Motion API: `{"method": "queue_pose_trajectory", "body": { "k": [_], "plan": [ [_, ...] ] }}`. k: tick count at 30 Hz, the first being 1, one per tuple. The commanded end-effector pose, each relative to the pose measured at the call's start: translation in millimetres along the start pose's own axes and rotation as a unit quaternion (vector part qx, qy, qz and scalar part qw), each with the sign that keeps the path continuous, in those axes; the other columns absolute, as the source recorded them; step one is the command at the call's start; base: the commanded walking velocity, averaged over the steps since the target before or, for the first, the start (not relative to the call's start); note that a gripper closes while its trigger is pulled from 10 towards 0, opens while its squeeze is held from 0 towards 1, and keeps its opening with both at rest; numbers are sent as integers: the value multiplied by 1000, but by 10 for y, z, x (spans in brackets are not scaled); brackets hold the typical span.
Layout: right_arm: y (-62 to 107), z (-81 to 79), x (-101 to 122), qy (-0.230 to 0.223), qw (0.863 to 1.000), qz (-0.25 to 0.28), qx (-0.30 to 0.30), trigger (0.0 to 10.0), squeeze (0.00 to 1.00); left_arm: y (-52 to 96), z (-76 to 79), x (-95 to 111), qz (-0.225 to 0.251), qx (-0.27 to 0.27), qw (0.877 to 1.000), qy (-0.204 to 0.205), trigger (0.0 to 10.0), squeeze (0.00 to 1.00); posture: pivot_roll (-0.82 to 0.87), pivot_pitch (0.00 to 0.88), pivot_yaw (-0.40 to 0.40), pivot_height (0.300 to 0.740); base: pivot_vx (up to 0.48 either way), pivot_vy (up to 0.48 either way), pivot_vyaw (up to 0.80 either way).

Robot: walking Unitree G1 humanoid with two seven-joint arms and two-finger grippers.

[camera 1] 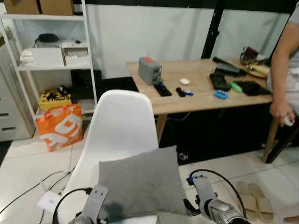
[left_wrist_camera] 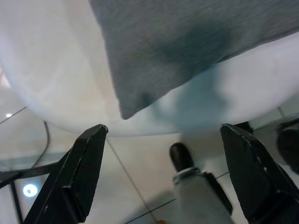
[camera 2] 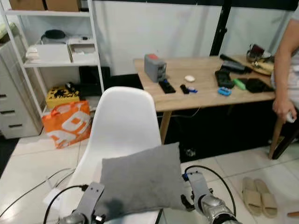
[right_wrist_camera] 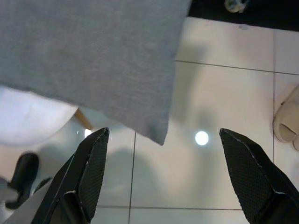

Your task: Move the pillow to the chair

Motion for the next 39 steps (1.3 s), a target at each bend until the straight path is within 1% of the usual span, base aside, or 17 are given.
{"method": "queue_pose_trajectory", "body": {
  "k": [1, 3, 4, 5, 6, 10, 12, 16, 17, 19, 20, 23, 25, 27, 31, 36, 39],
  "plan": [
    [3, 5, -22, 4, 1000, -7, 2, 10000, 0, -2, 65, -42, -10, -8, 1000, 3, 10000, 0, -171, 0, -77, 740, 0, -480, 0],
    [3, 6, -18, 2, 1000, -7, 3, 10000, 0, -8, 127, -16, -9, -12, 1000, 3, 10000, 0, -171, 0, -77, 740, 0, -480, 0],
    [3, 6, -18, 2, 1000, -7, 3, 10000, 0, -8, 127, -16, -9, -12, 1000, 3, 10000, 0, -171, 0, -77, 740, 0, -480, 0],
    [2, 6, -12, 1, 1000, -7, 2, 10000, 0, -14, 188, 14, -7, -15, 1000, 3, 10000, 0, -171, 0, -77, 740, 0, -480, 0],
    [2, 6, -12, 1, 1000, -7, 2, 10000, 0, -14, 188, 14, -7, -15, 1000, 3, 10000, 0, -171, 0, -77, 740, 0, -480, 0],
    [1, 3, -14, 1, 1000, -7, 1, 10000, 0, -6, 125, -34, -10, -14, 1000, 3, 10000, 0, -170, 0, -77, 740, 0, -480, 0],
    [0, 0, -17, 0, 1000, -7, 1, 10000, 0, 3, 57, -78, -12, -11, 1000, 3, 10000, 0, -170, 0, -77, 740, 0, -480, 0],
    [0, -2, -18, 0, 1000, -7, 2, 10000, 0, 6, 38, -91, -13, -10, 1000, 3, 10000, 0, -170, 0, -77, 740, 0, -480, 0],
    [0, -7, -24, -2, 1000, -7, 3, 10000, 0, 17, -27, -134, -16, -8, 1000, 3, 10000, 0, -170, 0, -77, 740, 0, -480, 0],
    [0, -7, -24, -2, 1000, -7, 3, 10000, 0, 17, -27, -134, -16, -8, 1000, 3, 10000, 0, -170, 0, -77, 740, 0, -480, 0],
    [0, -14, -27, -3, 1000, -6, 5, 10000, 0, 23, -68, -146, -16, -7, 1000, 2, 10000, 0, -170, 0, -77, 740, 0, -480, 0],
    [0, -28, -18, -5, 1000, -2, 11, 10000, 0, 21, -83, -126, -15, -7, 1000, 2, 10000, 0, -170, 0, -77, 740, 0, -480, 0],
    [1, -31, -13, -9, 1000, 0, 13, 10000, 0, 18, -79, -105, -14, -7, 1000, 2, 10000, 0, -170, 0, -76, 740, 0, -480, 538],
    [2, -39, -4, -9, 1000, 3, 17, 10000, 0, 11, -59, -64, -10, -4, 1000, 0, 10000, 0, -170, 0, -75, 740, 0, -427, 716],
    [1, -57, -8, -9, 1000, 3, 23, 10000, 0, 1, -11, -35, -8, 3, 1000, -2, 10000, 0, -169, 0, -75, 740, 0, 0, 716],
    [1, -75, -18, -4, 1000, 1, 28, 10000, 0, -10, 160, -23, -8, -5, 1000, -3, 10000, 0, -169, 0, -74, 740, 0, 0, 712],
    [1, -80, -15, -2, 1000, 2, 30, 10000, 0, -6, 176, -56, -9, -7, 1000, -4, 10000, 0, -169, 0, -74, 740, 0, 0, 712]
  ]
}}
Point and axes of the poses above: a point about 5 cm out from each wrist's last joint towards the gripper, its own y axis pointing back from the gripper into the wrist, its own x axis along the axis of the wrist's last joint, z = x × y, the point moved 6 cm from there along -y, pointing out of the wrist towards the gripper, and after that the axes turned 3 degrees about -y, right-handed, at the moved point
